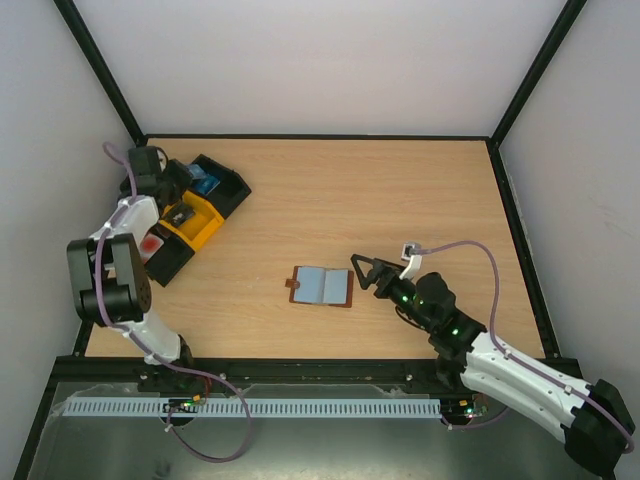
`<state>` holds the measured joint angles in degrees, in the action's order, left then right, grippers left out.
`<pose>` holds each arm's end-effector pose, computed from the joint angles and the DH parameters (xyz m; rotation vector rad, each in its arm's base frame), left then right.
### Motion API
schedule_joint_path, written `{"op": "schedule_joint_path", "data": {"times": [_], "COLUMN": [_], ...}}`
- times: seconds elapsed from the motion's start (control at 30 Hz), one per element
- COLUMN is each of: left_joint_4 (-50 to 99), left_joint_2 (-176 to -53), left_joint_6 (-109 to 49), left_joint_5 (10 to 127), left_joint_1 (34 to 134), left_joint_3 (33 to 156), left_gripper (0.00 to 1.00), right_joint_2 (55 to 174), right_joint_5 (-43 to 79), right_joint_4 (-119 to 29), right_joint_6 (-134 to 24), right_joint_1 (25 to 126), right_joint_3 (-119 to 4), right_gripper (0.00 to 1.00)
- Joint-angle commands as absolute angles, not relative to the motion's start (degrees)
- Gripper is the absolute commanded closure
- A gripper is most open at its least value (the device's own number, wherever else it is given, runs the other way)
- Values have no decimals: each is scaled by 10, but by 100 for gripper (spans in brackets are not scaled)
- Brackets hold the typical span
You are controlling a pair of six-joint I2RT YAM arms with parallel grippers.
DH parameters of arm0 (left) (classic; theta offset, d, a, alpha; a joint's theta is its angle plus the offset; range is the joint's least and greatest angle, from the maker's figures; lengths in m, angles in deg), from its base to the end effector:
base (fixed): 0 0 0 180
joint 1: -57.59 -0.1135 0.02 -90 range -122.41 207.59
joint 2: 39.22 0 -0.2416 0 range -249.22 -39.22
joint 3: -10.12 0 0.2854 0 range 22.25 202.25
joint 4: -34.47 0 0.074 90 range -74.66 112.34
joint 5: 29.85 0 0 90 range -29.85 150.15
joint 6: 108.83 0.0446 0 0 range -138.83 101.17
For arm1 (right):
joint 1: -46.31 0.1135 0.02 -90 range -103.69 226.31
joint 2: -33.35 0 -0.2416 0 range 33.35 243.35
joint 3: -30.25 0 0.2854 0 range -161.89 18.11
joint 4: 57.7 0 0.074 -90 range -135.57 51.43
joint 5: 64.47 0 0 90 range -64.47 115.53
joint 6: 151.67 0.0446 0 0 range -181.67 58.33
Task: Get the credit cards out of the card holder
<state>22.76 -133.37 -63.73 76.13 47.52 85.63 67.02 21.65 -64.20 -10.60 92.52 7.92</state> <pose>0.4046 0.0594 0.2042 -0.8348 1.9778 -0.6537 0.1479 0.1586 0.1813 0.0208 1.8385 1.3086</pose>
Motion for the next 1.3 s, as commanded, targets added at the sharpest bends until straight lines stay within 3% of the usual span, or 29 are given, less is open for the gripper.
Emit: {"op": "schedule_joint_path", "data": {"times": [0.0,0.43,1.27], "left_joint_4": [214,190,210], "left_joint_2": [-1373,-1473,-1537], "left_joint_6": [-616,-610,-636], "left_joint_5": [728,684,662], "left_joint_1": [487,503,509], "left_joint_3": [894,987,999], "left_gripper": [97,97,95], "right_joint_2": [684,722,738], "right_joint_5": [245,259,266], "right_joint_4": [-646,-667,-620], "right_joint_6": [-133,-147,-195], "right_joint_1": [927,928,927], "right_joint_3": [42,30,-2], "right_gripper": [2,3,2]}}
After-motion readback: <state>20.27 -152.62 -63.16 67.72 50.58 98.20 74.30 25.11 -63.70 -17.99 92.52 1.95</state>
